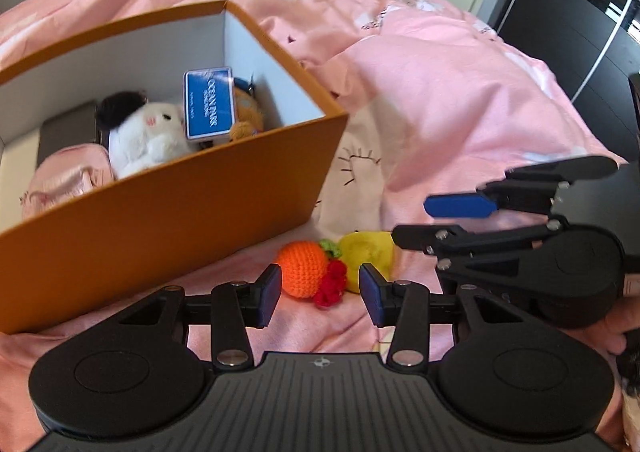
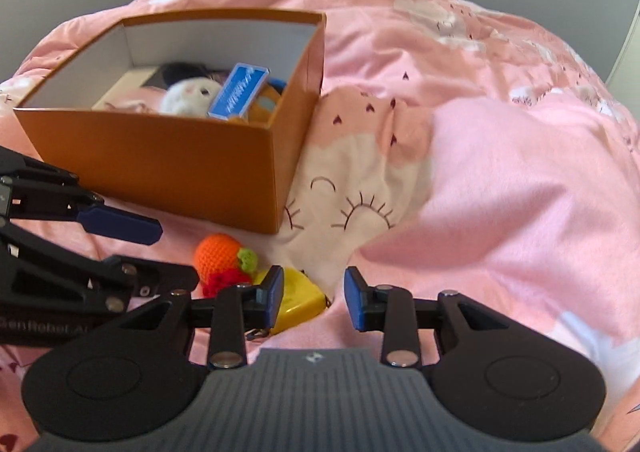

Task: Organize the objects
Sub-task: 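Open both grippers and move them out of the box toward the items beside it, then grasp the orange crochet fruit with the left gripper while the right grasps the yellow tape measure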

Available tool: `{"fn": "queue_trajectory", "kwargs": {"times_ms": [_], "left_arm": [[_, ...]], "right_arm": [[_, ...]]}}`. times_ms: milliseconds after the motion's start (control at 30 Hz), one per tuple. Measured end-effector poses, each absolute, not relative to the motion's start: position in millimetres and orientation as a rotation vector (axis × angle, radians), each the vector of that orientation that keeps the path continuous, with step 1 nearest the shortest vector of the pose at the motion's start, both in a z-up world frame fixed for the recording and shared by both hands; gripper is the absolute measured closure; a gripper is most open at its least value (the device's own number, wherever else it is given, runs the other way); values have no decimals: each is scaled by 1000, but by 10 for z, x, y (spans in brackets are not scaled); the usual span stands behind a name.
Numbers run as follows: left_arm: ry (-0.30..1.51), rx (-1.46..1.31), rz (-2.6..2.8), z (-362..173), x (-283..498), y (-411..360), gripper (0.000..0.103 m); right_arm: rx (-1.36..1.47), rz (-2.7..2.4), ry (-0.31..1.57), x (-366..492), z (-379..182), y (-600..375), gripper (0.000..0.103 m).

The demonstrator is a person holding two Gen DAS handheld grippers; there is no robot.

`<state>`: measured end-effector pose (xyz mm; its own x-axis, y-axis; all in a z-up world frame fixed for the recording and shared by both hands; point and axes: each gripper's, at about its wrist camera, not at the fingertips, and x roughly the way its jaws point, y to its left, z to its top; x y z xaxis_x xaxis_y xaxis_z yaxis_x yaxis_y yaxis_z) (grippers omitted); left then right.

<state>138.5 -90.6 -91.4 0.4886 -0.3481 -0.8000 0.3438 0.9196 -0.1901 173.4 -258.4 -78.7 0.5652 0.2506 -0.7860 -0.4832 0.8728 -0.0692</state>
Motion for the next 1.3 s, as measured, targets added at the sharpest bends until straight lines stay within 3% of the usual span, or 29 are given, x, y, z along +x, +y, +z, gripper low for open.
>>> {"fn": "queue_trajectory", "kwargs": {"times_ms": [267,400,1300], "left_arm": [[1001,-78,-426,-1097,1444,-822,51],[993,-92,-429,-1135,1485,-831,40],[1047,-208,-379,-1377,1730,-823,49]], "right_arm": [[-223,434,915,1853,-966,-2660,68],[-206,428,924,1883,-1017,-2674,68],[-160,417,989,1986,-1120,-2702,66]]}}
